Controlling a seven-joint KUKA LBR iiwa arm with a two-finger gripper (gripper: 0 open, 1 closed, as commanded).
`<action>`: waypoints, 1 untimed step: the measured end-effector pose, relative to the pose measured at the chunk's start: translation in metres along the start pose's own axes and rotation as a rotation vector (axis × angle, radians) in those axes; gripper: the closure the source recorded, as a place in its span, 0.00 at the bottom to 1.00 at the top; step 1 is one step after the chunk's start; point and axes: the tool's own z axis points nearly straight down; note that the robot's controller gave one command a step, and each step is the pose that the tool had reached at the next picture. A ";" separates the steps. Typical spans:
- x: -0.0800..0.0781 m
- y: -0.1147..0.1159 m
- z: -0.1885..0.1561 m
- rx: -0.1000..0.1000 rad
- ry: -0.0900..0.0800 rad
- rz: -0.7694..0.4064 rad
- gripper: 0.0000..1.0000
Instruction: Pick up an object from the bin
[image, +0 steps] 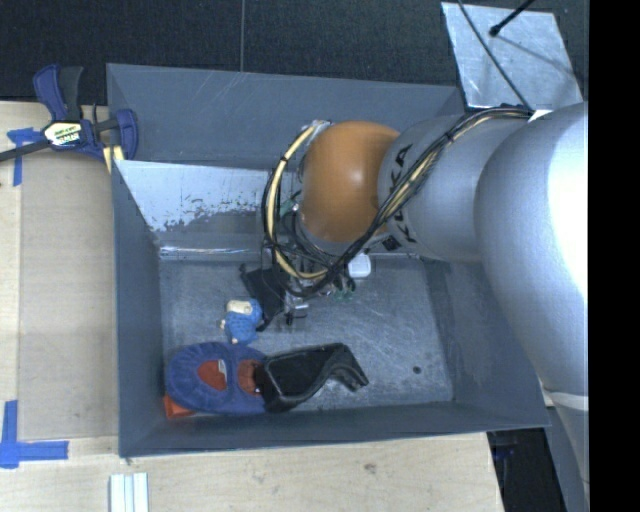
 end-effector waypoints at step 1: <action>-0.001 0.000 -0.002 0.000 -0.004 0.001 1.00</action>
Offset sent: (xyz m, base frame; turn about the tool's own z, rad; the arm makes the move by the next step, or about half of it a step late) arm 0.0000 0.0000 0.0000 0.0000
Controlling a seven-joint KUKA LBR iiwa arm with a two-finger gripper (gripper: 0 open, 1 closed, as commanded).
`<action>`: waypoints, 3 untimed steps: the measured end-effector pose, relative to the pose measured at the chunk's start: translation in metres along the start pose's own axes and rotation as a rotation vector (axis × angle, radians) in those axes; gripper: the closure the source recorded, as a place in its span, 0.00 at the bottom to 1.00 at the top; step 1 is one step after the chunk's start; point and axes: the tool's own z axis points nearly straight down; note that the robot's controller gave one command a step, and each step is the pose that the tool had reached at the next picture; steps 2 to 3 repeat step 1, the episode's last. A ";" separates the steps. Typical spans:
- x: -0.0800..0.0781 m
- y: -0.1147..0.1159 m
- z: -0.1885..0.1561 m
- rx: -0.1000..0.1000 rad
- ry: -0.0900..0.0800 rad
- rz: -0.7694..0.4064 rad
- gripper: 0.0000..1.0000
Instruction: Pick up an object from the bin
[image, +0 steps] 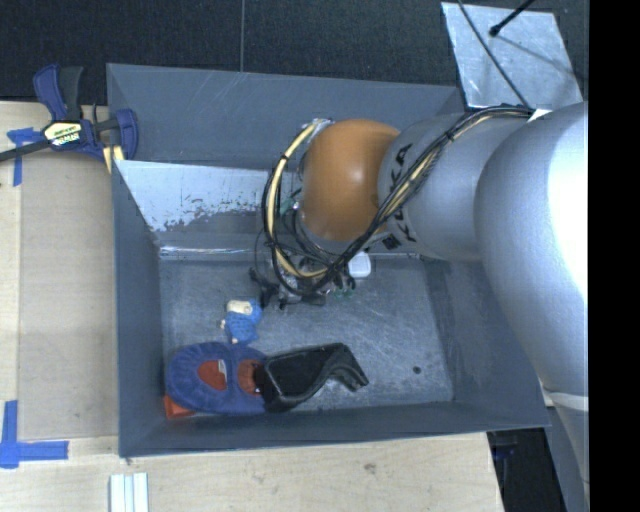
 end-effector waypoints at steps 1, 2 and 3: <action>-0.004 0.000 -0.095 0.000 -0.002 0.003 1.00; -0.004 0.000 -0.095 0.000 -0.002 0.003 1.00; -0.004 0.000 -0.095 0.000 -0.002 0.003 1.00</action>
Offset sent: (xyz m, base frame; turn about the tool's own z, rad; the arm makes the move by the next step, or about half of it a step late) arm 0.0000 0.0001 0.0890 0.0000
